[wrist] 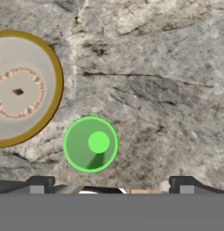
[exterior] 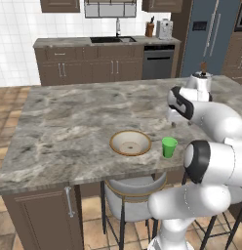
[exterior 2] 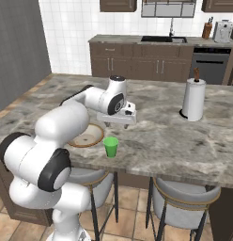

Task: Place the cup inside the bowl on the dining table and move the bowl to any counter.

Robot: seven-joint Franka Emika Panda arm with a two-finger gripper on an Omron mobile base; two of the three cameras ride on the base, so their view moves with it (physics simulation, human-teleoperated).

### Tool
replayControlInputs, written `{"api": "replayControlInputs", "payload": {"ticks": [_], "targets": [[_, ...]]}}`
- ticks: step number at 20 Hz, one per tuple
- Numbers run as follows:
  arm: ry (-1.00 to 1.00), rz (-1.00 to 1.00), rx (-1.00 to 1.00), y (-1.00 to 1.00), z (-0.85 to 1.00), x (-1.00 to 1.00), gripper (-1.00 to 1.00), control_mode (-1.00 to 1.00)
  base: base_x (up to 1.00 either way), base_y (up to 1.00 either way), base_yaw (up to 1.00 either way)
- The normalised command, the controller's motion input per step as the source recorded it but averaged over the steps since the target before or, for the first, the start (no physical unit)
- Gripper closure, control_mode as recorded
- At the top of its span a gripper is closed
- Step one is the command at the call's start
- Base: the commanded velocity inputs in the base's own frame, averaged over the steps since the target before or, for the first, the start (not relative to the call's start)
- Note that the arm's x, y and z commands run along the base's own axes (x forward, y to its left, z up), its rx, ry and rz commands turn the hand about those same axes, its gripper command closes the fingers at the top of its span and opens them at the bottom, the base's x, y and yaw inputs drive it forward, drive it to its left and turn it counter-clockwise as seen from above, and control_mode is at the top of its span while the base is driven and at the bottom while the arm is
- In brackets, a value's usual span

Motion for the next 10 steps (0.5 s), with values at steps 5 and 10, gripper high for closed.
{"api": "replayControlInputs", "payload": {"ticks": [5, 10], "targets": [[0.01, 0.00, 0.00, 0.00, -0.26, 0.00, -1.00, -1.00, 0.00, 0.00, 0.00], [0.01, 0.00, 0.00, 0.00, -0.26, 0.00, -1.00, -1.00, 0.00, 0.00, 0.00]]}}
